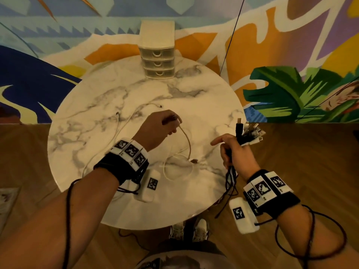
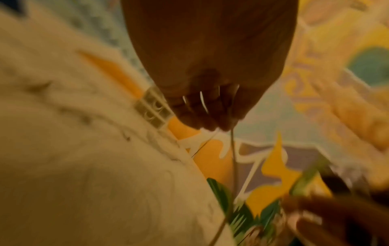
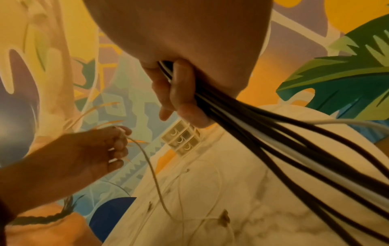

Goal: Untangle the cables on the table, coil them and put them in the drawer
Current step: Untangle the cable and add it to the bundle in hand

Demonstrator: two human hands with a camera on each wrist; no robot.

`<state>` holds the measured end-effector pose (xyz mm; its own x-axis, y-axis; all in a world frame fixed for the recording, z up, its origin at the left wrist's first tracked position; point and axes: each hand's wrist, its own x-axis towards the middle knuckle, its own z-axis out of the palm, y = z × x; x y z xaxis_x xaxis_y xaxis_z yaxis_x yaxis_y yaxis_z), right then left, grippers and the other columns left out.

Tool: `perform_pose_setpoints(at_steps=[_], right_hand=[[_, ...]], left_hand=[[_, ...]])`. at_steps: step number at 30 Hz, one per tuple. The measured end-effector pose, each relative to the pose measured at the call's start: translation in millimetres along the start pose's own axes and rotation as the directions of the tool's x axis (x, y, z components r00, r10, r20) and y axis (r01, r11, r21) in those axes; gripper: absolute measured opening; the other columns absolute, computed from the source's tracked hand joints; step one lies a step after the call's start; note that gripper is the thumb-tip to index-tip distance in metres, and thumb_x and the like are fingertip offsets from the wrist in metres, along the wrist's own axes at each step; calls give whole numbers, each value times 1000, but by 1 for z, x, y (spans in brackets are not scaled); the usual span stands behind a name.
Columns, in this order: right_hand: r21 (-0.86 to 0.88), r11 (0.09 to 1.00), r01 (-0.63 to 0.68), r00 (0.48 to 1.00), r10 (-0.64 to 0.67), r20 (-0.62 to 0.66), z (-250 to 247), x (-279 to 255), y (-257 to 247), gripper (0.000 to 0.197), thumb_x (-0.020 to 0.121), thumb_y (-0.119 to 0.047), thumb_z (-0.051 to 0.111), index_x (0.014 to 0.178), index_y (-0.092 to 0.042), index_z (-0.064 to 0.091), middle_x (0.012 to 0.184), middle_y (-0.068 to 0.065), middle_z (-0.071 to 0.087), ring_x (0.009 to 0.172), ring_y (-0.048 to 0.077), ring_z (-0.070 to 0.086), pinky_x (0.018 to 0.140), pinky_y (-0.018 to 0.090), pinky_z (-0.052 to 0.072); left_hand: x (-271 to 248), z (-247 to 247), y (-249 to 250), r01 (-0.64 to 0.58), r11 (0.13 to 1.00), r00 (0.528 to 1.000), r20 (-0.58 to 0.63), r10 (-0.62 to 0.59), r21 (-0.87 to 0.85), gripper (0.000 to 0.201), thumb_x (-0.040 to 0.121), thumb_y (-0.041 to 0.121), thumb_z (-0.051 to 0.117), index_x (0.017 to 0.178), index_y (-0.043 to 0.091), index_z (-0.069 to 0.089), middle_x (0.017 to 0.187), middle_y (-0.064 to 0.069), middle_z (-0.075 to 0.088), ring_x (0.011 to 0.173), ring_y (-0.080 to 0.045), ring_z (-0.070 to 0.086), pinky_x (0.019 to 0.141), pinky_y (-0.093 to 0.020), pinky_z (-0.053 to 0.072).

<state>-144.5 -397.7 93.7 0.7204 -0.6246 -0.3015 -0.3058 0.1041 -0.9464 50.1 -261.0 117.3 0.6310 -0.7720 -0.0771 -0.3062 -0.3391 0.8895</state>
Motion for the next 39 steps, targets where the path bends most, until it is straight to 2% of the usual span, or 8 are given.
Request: perform_pose_setpoints(at_steps=[5, 14, 18, 24, 27, 31, 34, 39], right_hand=[[-78, 997, 3, 981, 12, 193, 13, -4, -7, 28, 101, -19, 38, 114, -13, 63, 48, 4, 42, 39, 14, 34, 38, 22, 30], [-93, 995, 29, 980, -11, 197, 12, -4, -15, 38, 99, -19, 46, 74, 0, 67, 51, 4, 40, 40, 14, 33, 42, 26, 29], [-127, 992, 6, 988, 14, 156, 11, 1, -13, 39, 97, -11, 49, 62, -10, 66, 47, -3, 55, 36, 7, 38, 38, 24, 33], [-72, 997, 24, 989, -13, 149, 4, -4, -20, 41, 99, -9, 44, 61, -13, 60, 43, -6, 57, 35, 4, 39, 41, 25, 34], [-91, 993, 70, 994, -61, 95, 0, -1, -20, 47, 101, -18, 39, 60, -7, 58, 46, -3, 53, 39, 3, 40, 46, 24, 35], [42, 991, 127, 987, -122, -107, -14, 6, -19, 45, 100, -25, 42, 61, -4, 50, 60, 8, 54, 58, 14, 54, 66, 27, 43], [403, 913, 67, 989, -7, -148, -23, 5, -24, 53, 100, -25, 42, 49, -10, 34, 46, 8, 38, 42, 21, 45, 52, 33, 42], [506, 856, 101, 978, 7, -207, -54, 7, -32, 54, 100, -31, 41, 51, -14, 23, 39, -3, 20, 33, 10, 15, 38, 16, 14]], left_hand=[[-7, 22, 28, -149, 988, 978, 151, 141, 40, 9, 89, 9, 60, 91, 10, 68, 72, 11, 63, 64, 7, 57, 61, -6, 40], [-3, 61, 53, -204, 978, 941, 283, 187, 32, 15, 92, 15, 55, 87, 8, 67, 79, -3, 64, 75, -14, 56, 68, -24, 42], [-6, 72, 62, -222, 975, 946, 237, 220, -21, 16, 93, 14, 54, 90, 7, 68, 79, 3, 61, 72, -5, 53, 68, -18, 40], [-10, 82, 74, -212, 962, 961, 140, 237, -170, 23, 89, 22, 54, 99, 9, 70, 92, -1, 70, 88, -16, 64, 82, -39, 53], [-7, 86, 74, -238, 953, 967, 51, 251, -187, 25, 88, 26, 53, 104, 14, 68, 97, 3, 65, 90, -7, 59, 82, -23, 48], [-9, 94, 46, -2, 989, 971, 236, 37, -146, 23, 90, 26, 59, 112, 21, 58, 99, 1, 60, 69, -2, 53, 64, -19, 42], [-30, 112, -6, 120, 976, 803, 561, -202, 181, 18, 90, 34, 58, 98, 19, 64, 85, 4, 64, 62, -3, 53, 61, -19, 43], [-10, 72, -85, 392, 889, 842, 297, -450, 237, 16, 89, 2, 53, 80, 9, 64, 71, -9, 60, 55, -18, 51, 54, -27, 45]])
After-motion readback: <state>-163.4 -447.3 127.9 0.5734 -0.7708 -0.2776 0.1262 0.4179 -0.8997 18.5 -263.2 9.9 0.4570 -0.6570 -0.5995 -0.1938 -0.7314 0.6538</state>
